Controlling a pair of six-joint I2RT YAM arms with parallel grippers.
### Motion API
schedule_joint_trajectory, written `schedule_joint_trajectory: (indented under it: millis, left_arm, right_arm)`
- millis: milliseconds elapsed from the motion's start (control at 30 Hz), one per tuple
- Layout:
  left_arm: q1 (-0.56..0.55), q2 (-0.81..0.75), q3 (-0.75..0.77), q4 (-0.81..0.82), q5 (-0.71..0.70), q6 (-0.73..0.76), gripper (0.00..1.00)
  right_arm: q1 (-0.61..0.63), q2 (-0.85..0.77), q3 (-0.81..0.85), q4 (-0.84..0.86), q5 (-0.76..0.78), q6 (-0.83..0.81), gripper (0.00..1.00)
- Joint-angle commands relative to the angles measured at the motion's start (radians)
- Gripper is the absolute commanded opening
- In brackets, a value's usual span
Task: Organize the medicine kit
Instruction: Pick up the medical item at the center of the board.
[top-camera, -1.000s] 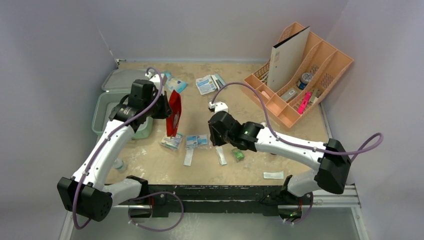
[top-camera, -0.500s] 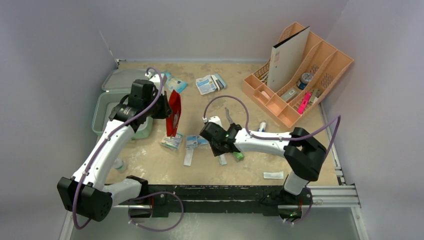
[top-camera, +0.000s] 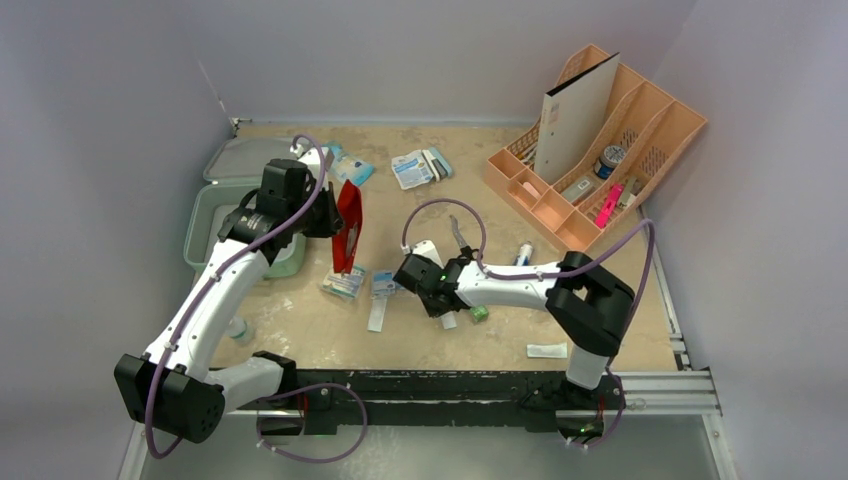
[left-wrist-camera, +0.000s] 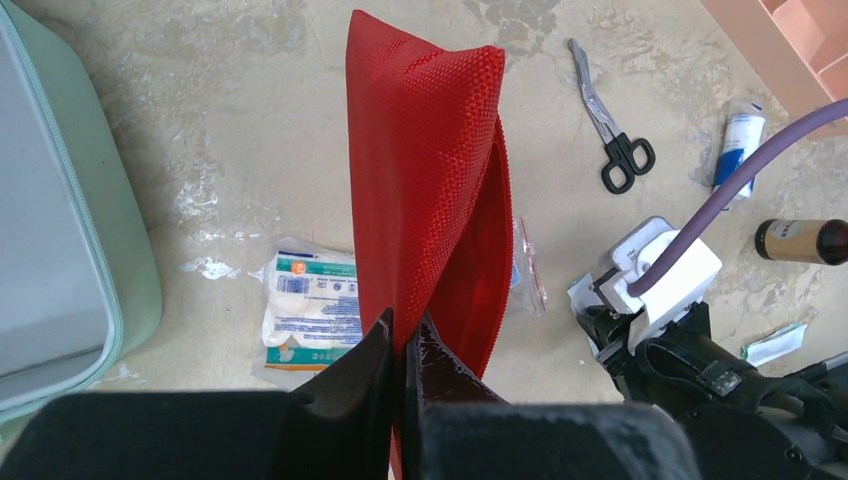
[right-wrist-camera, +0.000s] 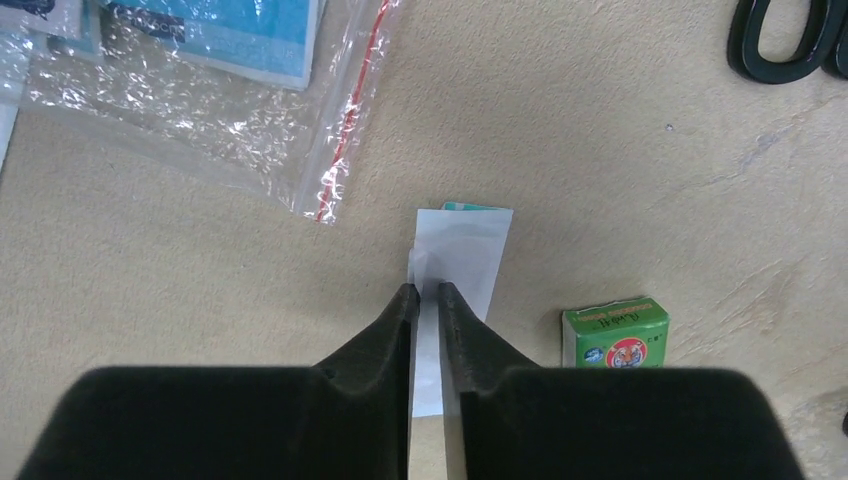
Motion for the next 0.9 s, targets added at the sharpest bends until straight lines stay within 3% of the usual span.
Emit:
schedule_joint_trajectory:
  millis: [0, 100, 600, 867]
  left_arm:
    - [0.005, -0.018, -0.004, 0.036, -0.006, 0.011, 0.00]
    - [0.005, -0.018, -0.004, 0.036, -0.007, 0.011, 0.00]
    - [0.004, -0.016, -0.006, 0.037, 0.001, 0.011, 0.00]
    - [0.005, -0.010, -0.009, 0.051, 0.045, 0.002, 0.00]
  right_arm:
    - [0.012, 0.022, 0.011, -0.050, 0.065, -0.005, 0.10]
    - [0.016, 0.012, 0.017, -0.056, 0.071, -0.011, 0.00]
    - [0.013, -0.299, -0.063, 0.092, -0.067, 0.023, 0.00]
    - [-0.044, -0.448, -0.068, 0.401, -0.185, 0.115, 0.00]
